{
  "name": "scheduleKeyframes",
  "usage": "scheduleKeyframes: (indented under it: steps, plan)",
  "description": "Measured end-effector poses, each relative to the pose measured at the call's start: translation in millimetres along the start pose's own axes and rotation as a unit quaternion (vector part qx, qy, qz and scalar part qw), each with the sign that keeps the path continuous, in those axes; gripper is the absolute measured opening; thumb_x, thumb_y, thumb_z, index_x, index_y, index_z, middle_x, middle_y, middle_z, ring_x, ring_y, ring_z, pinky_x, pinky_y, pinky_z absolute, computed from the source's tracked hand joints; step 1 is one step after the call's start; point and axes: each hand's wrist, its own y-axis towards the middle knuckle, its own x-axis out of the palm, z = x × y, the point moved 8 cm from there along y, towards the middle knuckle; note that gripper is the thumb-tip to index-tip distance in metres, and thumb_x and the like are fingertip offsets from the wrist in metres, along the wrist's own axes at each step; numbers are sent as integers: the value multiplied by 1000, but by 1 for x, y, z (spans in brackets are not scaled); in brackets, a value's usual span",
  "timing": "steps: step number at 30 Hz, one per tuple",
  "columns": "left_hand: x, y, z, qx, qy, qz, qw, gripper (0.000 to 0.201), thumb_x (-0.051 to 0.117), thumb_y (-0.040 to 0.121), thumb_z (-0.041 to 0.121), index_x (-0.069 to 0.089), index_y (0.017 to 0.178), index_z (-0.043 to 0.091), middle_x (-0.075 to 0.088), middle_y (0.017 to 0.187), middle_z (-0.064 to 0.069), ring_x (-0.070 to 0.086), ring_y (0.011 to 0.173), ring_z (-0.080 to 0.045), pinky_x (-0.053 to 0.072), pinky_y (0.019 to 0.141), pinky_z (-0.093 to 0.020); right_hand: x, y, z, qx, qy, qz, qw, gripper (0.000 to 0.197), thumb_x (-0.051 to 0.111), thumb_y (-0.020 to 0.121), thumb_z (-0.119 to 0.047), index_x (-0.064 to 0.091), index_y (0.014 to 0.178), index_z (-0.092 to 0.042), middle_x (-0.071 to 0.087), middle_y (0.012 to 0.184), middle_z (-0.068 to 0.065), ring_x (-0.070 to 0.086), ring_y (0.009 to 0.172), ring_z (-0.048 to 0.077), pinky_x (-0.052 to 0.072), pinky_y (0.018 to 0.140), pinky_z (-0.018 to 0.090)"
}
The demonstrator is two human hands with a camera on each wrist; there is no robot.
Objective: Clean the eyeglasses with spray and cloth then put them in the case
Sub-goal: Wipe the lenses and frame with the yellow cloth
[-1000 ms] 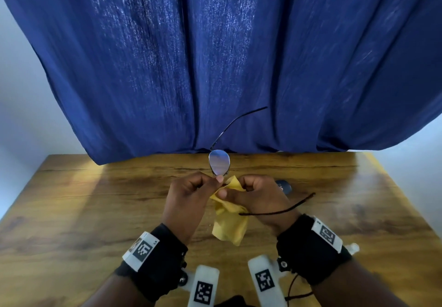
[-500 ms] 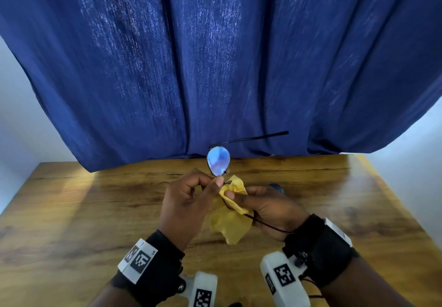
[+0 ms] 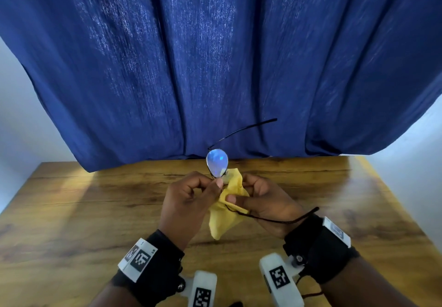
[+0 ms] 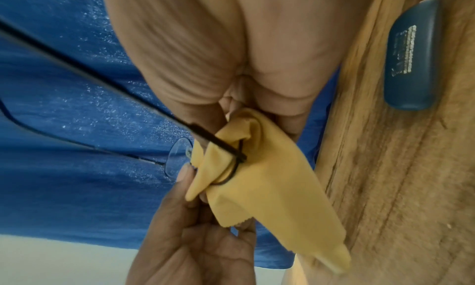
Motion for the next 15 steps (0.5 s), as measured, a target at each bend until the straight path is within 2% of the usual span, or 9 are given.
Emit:
scheduleKeyframes:
  steps: [3, 5, 7, 9, 10, 13, 15]
  plan:
    - [9, -3, -1, -3, 17, -17, 1000, 22, 77, 90, 20, 74, 70, 12, 71, 72, -4, 60, 65, -5, 46, 62, -16, 2, -2, -5, -16, -62, -7, 998, 47, 80, 80, 5, 63, 123, -2, 74, 111, 19, 71, 100, 30, 57, 94, 44]
    - [7, -4, -1, -6, 19, -17, 1000, 23, 78, 90, 21, 75, 67, 14, 72, 71, -3, 58, 65, -4, 45, 62, -15, 3, -2, -7, -31, -98, 3, 995, 40, 83, 80, -2, 67, 117, -5, 75, 107, 16, 71, 97, 27, 57, 92, 44]
    - [0, -4, -1, -8, 17, -12, 1000, 22, 78, 89, 20, 75, 69, 13, 71, 70, -4, 57, 63, -2, 44, 61, -14, 8, -4, -8, -45, -135, 9, 990, 30, 79, 88, -11, 70, 116, -7, 76, 105, 14, 70, 94, 22, 57, 87, 38]
    - [-10, -5, -1, -7, 14, -6, 1000, 21, 78, 89, 20, 75, 71, 10, 72, 73, -7, 58, 63, -3, 45, 60, -15, 15, -5, -10, -61, -158, 11, 985, 23, 70, 95, -12, 69, 117, -5, 76, 104, 13, 69, 93, 17, 56, 83, 30]
    - [-13, -6, 0, -9, 10, -5, 1000, 20, 78, 89, 19, 75, 72, 9, 72, 73, -7, 58, 62, -3, 45, 59, -15, 19, -5, -11, -67, -166, 8, 984, 23, 67, 97, -10, 68, 119, -5, 75, 107, 15, 69, 95, 17, 56, 84, 30]
    - [-24, -8, -1, -18, -3, -5, 1000, 20, 77, 90, 19, 75, 75, 6, 70, 71, -3, 56, 58, -3, 45, 55, -15, 35, -6, -10, -70, -152, -36, 985, 36, 64, 97, -2, 60, 132, -6, 69, 120, 26, 68, 104, 26, 55, 94, 41]
    - [-33, -7, -1, -16, 4, -4, 1000, 20, 76, 91, 21, 76, 75, 8, 71, 72, -1, 57, 59, -2, 45, 55, -16, 46, -6, -8, -56, -133, -59, 988, 50, 68, 92, 4, 54, 138, -9, 68, 121, 28, 69, 107, 31, 55, 98, 44]
